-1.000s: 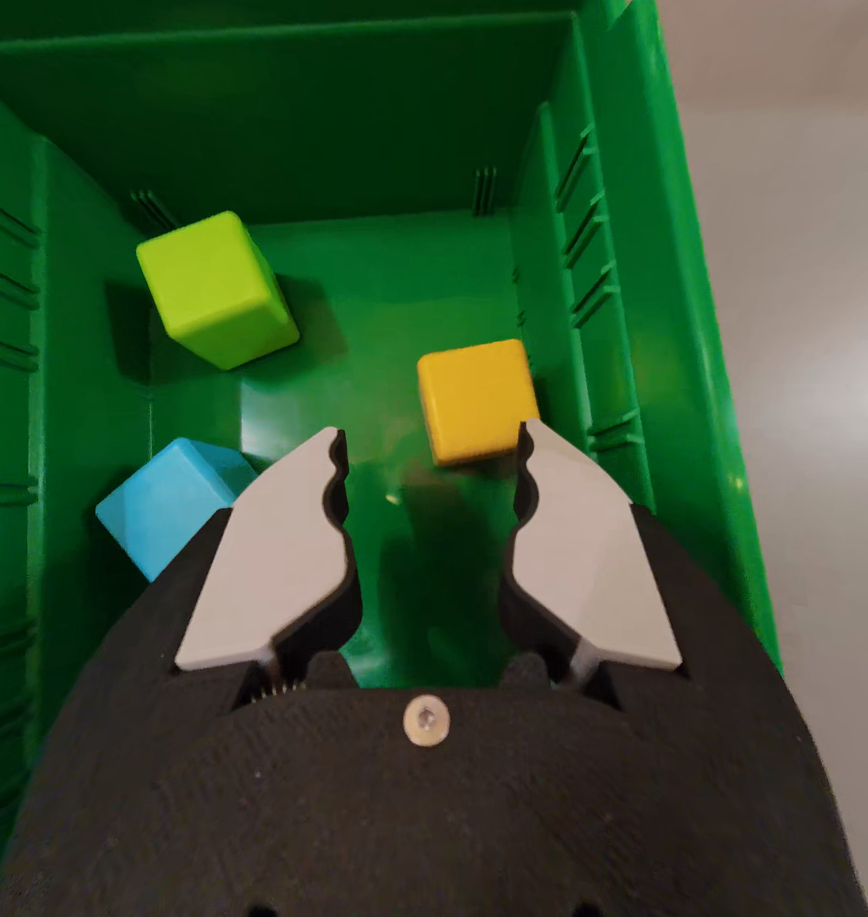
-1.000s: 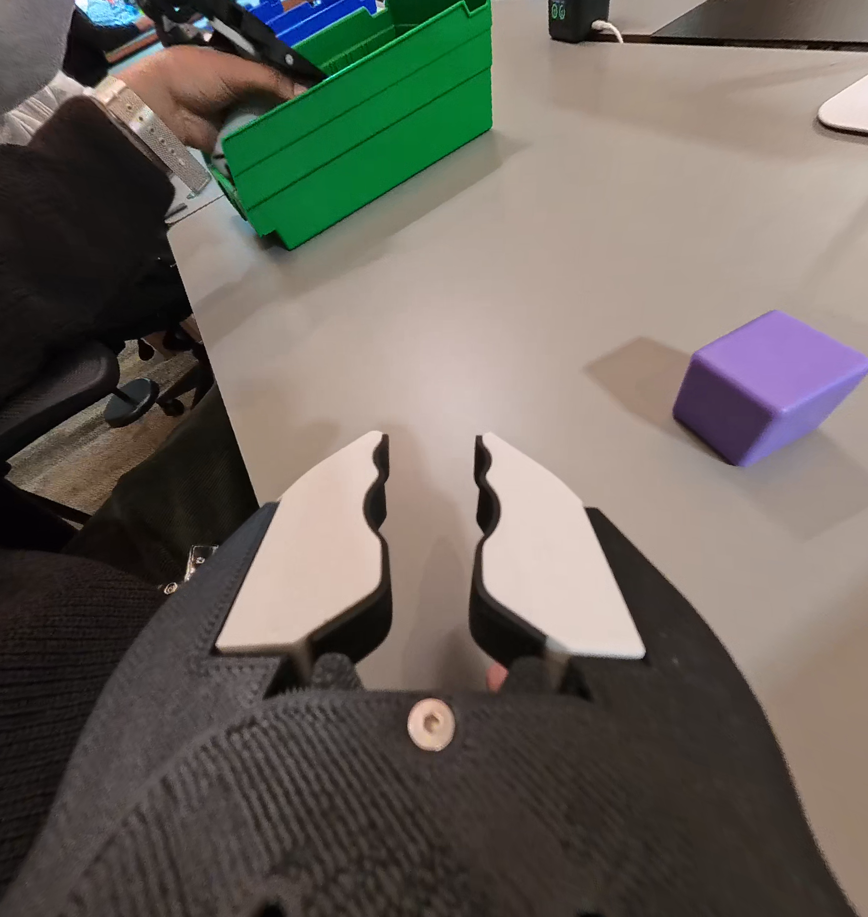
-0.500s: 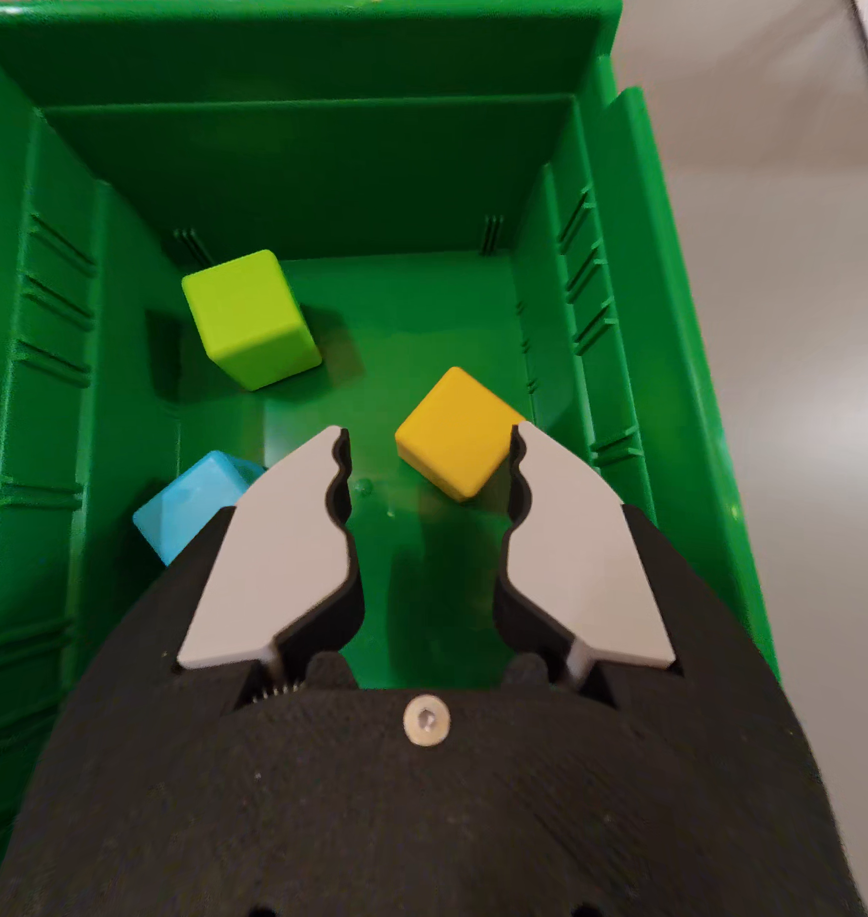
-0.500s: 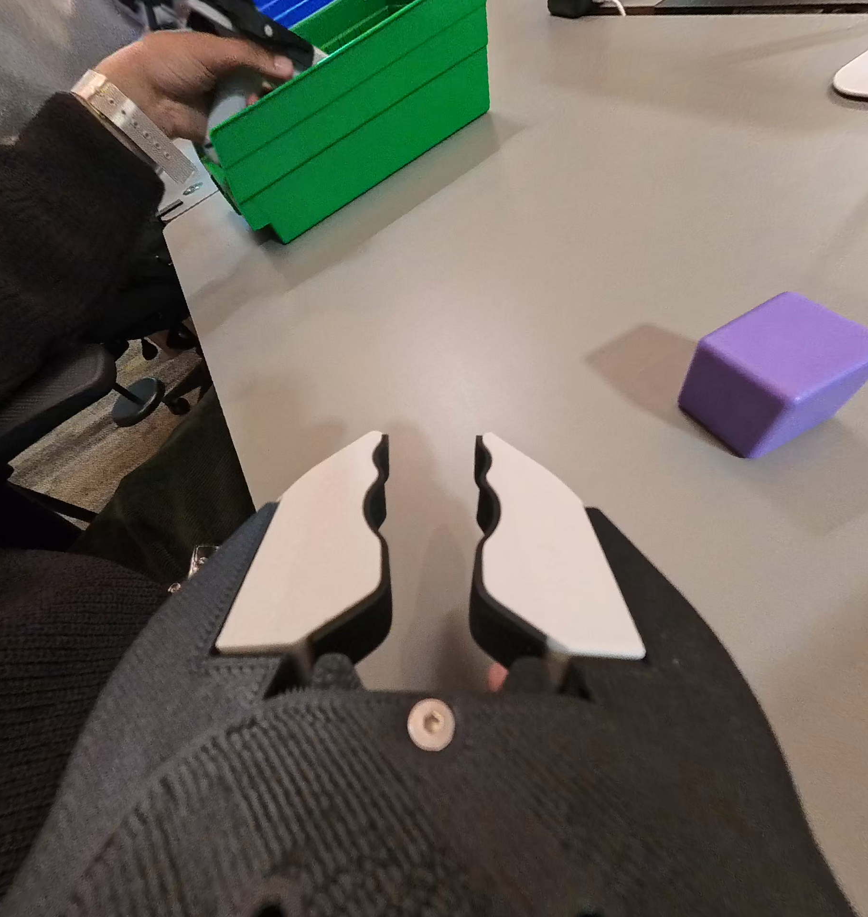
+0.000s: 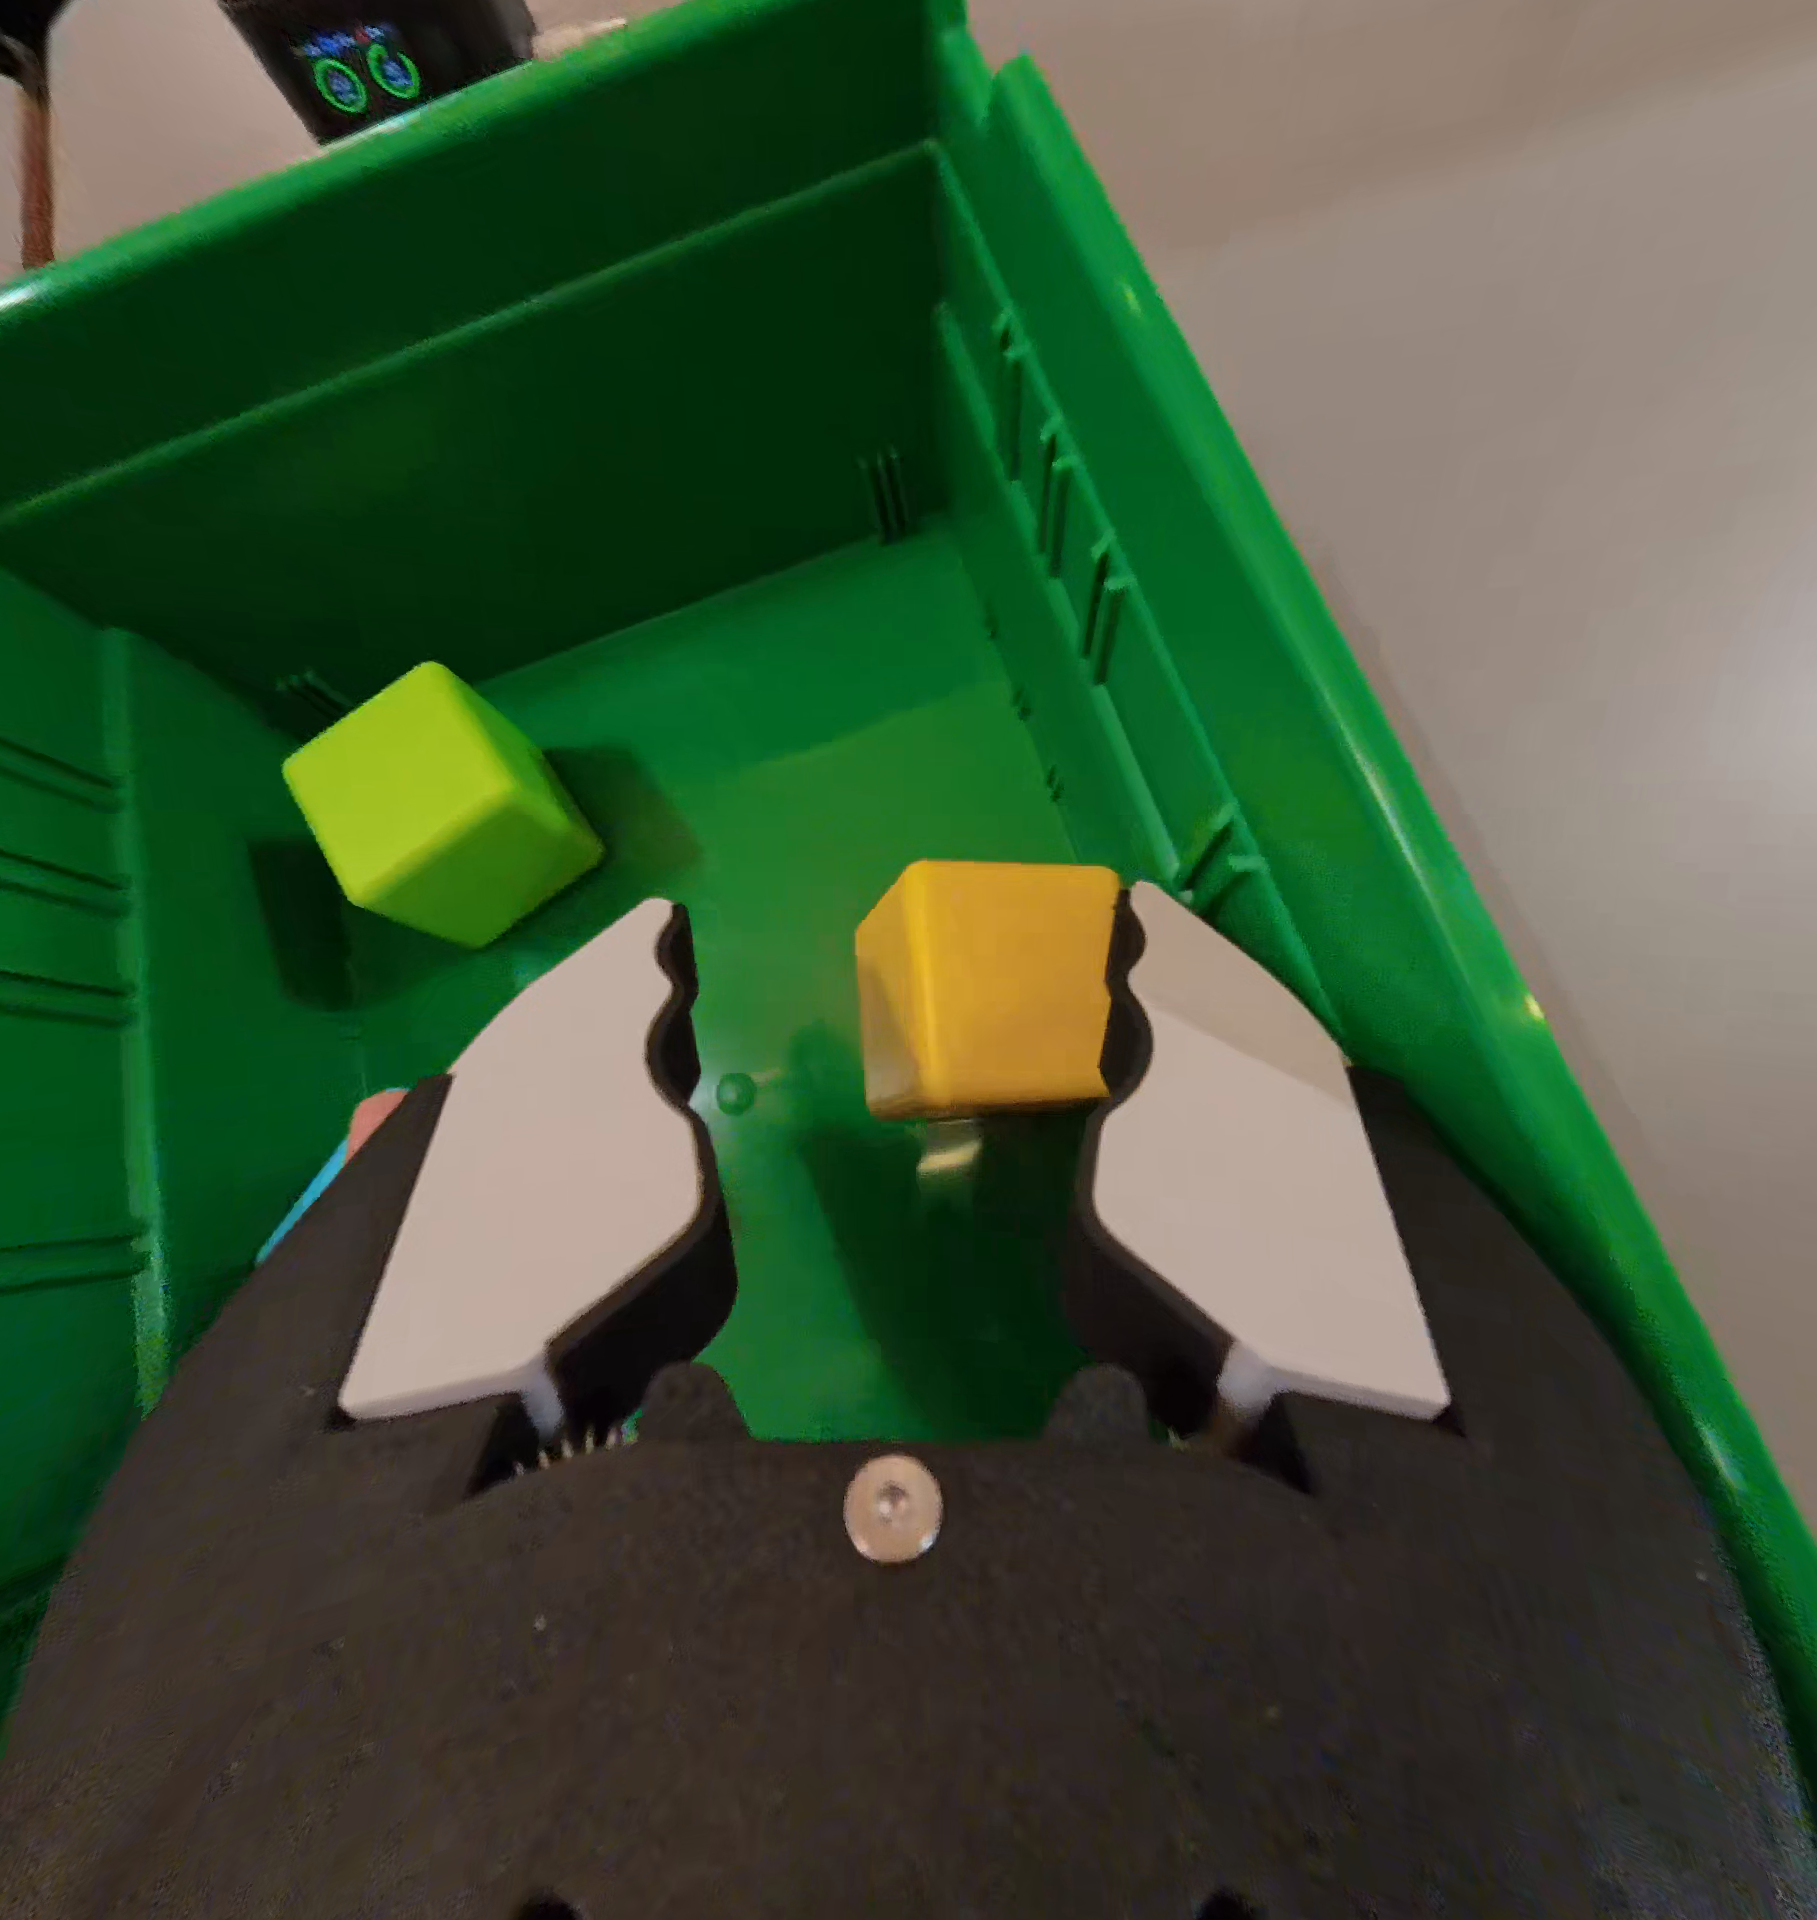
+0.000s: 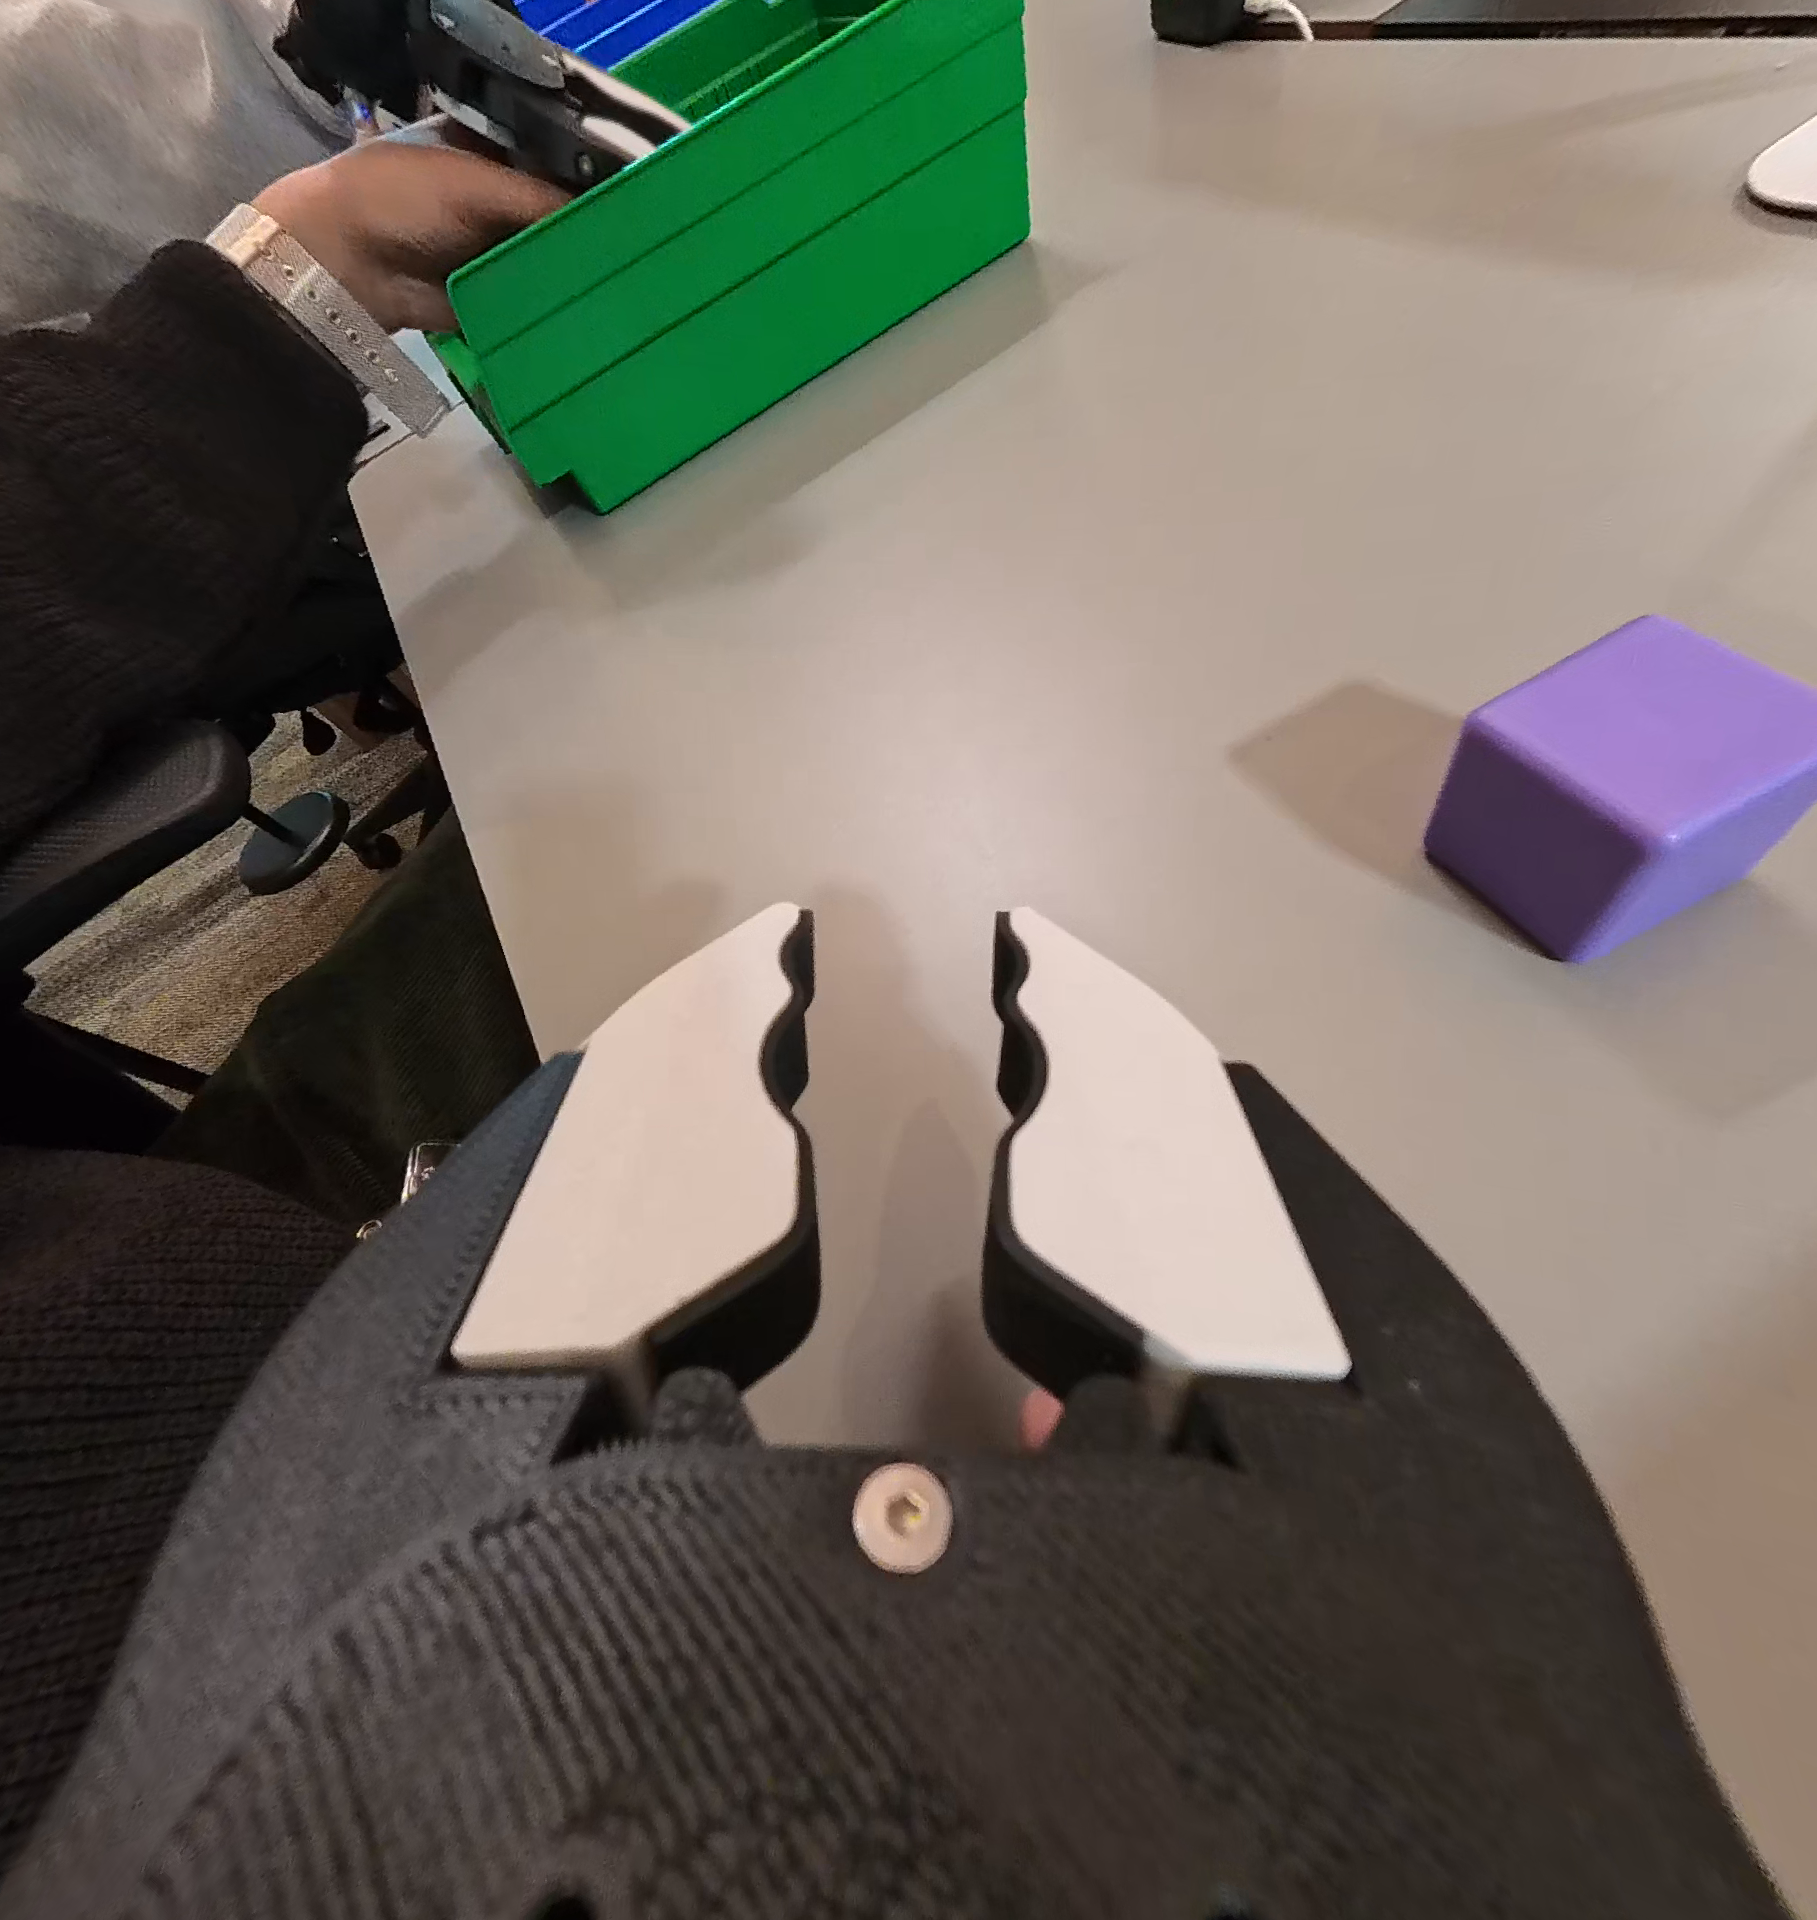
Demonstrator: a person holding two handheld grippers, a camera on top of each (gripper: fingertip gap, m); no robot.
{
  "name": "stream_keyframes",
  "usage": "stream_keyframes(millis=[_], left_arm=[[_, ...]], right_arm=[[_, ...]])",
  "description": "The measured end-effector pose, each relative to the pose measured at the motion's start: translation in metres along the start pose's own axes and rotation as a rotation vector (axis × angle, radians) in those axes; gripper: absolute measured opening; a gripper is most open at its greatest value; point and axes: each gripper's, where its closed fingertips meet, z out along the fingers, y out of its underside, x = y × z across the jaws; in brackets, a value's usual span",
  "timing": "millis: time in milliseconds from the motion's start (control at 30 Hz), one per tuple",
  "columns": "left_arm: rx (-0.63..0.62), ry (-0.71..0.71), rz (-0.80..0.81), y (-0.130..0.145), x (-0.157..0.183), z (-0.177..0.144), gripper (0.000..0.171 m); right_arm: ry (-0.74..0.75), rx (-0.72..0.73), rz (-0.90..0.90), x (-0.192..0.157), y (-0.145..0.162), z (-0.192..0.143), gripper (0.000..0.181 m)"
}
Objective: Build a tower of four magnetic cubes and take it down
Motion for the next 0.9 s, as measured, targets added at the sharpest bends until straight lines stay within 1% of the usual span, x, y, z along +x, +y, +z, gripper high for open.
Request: stream_keyframes(millis=[67, 233, 300, 367, 433, 533, 567, 633, 733, 800, 900], left_arm=[[-0.004, 0.013, 0.021, 0.001, 0.001, -0.002, 0.078], [0.038, 0.031, 0.073, -0.006, 0.003, -0.012, 0.074], [0.05, 0.038, 0.124, -0.006, 0.005, -0.016, 0.07], [0.051, 0.025, 0.179, -0.004, 0.004, -0.018, 0.069], [0.051, 0.043, 0.216, -0.003, 0.009, -0.018, 0.067], [0.041, 0.061, 0.231, -0.003, 0.015, -0.015, 0.054], [0.029, 0.056, 0.236, -0.001, 0.015, -0.014, 0.053], [0.006, 0.046, 0.252, 0.002, 0.014, -0.01, 0.053], [-0.017, 0.016, 0.261, 0.007, 0.009, -0.005, 0.061], [-0.003, 0.041, 0.229, 0.008, 0.01, -0.003, 0.064], [-0.041, 0.054, 0.226, 0.014, 0.011, 0.0, 0.062]], right_arm=[[-0.001, 0.0, 0.004, 0.0, 0.0, 0.0, 0.033], [-0.003, 0.0, 0.009, 0.0, 0.0, 0.001, 0.033], [-0.003, -0.002, 0.009, 0.001, 0.0, 0.001, 0.033], [-0.004, -0.003, 0.011, 0.001, 0.001, 0.001, 0.033], [-0.005, -0.003, 0.013, 0.001, 0.001, 0.001, 0.033], [-0.006, -0.004, 0.015, 0.001, 0.001, 0.002, 0.033], [-0.006, -0.005, 0.016, 0.001, 0.001, 0.002, 0.033], [-0.006, -0.008, 0.017, 0.001, 0.002, 0.003, 0.033], [-0.007, -0.01, 0.018, 0.001, 0.002, 0.004, 0.033], [-0.007, -0.011, 0.015, 0.0, 0.003, 0.004, 0.033], [-0.006, -0.014, 0.015, 0.0, 0.003, 0.005, 0.033]])
